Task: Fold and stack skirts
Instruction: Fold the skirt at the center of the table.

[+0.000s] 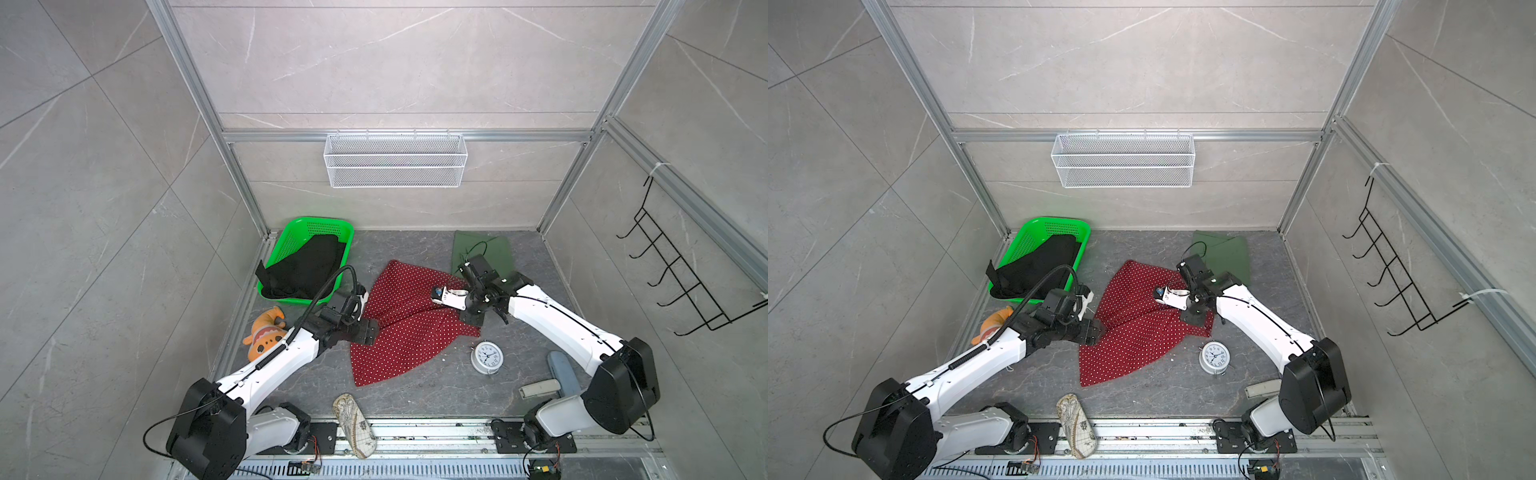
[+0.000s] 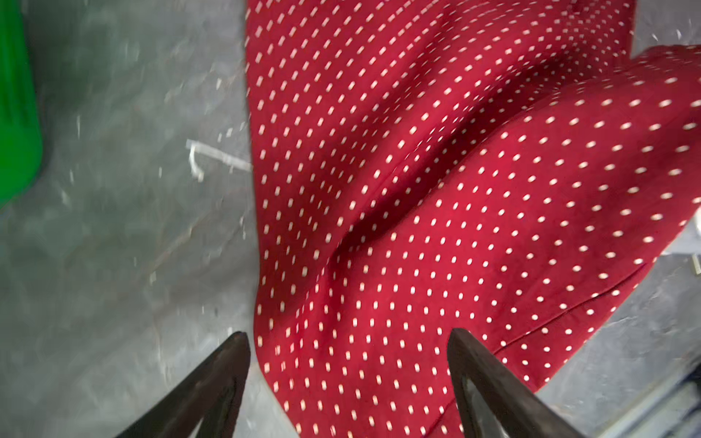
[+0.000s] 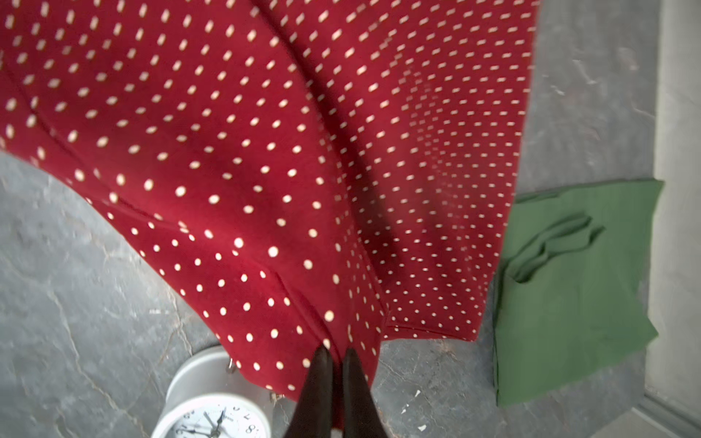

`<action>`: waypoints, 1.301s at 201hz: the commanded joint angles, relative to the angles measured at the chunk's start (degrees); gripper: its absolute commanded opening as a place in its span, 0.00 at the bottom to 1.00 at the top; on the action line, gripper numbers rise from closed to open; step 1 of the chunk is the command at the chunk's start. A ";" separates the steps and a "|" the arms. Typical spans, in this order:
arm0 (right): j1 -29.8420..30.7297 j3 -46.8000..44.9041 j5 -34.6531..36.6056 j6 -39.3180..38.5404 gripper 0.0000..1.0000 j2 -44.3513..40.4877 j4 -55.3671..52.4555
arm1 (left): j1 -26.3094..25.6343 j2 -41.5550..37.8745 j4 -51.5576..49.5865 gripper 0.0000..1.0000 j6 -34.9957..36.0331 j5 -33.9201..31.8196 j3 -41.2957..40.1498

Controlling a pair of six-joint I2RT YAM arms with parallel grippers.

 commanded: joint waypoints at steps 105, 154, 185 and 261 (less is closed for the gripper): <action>-0.03 -8.00 -3.30 9.26 0.00 -2.92 9.64 | -1.41 -10.15 -16.93 0.65 -23.67 13.15 -5.71; 0.05 -10.15 -3.70 10.42 0.00 -3.22 11.37 | -1.79 -4.87 -16.98 0.54 -24.10 12.37 -6.67; 0.05 -10.94 -3.97 10.78 0.00 -3.43 12.70 | -1.96 -4.04 -16.39 0.51 -24.26 10.93 -7.82; 0.16 -11.60 -3.40 10.87 0.00 -5.00 12.96 | -2.32 -0.77 -7.93 0.43 -26.07 10.69 -11.59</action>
